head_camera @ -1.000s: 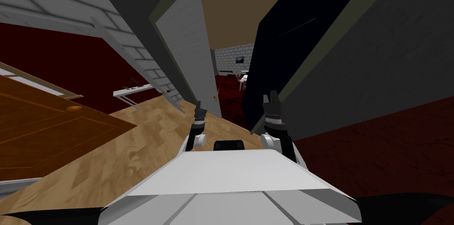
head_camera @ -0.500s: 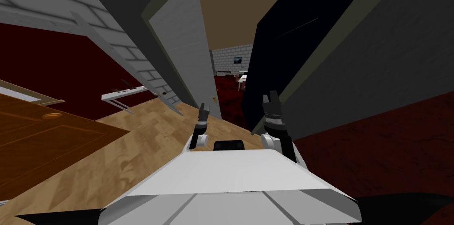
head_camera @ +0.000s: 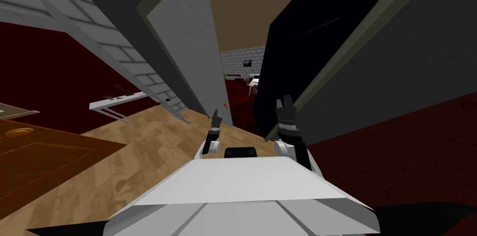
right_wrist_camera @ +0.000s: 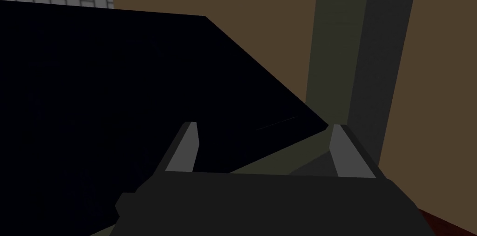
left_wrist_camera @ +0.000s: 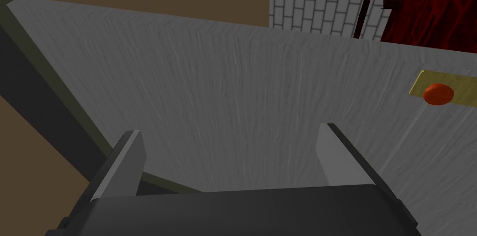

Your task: Push the door open

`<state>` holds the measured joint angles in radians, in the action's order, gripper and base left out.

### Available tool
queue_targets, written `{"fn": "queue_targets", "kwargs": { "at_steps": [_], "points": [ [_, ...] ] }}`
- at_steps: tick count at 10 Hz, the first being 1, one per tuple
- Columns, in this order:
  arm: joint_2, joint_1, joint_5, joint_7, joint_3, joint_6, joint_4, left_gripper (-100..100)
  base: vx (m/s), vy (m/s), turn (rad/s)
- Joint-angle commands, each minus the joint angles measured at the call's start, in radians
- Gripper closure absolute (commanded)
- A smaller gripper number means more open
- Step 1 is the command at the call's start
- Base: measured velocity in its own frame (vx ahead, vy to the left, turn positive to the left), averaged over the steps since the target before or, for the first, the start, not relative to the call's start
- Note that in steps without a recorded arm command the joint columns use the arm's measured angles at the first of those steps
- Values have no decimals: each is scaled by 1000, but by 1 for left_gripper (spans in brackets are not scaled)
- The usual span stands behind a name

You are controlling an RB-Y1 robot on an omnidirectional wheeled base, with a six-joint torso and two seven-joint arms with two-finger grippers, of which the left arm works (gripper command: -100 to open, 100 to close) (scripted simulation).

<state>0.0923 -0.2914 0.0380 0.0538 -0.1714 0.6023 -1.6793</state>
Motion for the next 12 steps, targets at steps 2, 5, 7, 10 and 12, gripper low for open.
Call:
{"fn": "queue_targets", "kwargs": {
  "at_steps": [2,5,7,10,12],
  "points": [
    [6,14,14,-7,-11,18,63,-100,55,57,-60],
    [10,37,30,-16,-23,30,133,-100,46,81,-71],
    [13,49,39,-20,-30,36,168,-100,57,83,-77],
    [19,84,63,-33,-48,54,271,-100,58,73,-98],
    [23,106,79,-42,-60,66,336,-100,68,126,-102]
  ]
}}
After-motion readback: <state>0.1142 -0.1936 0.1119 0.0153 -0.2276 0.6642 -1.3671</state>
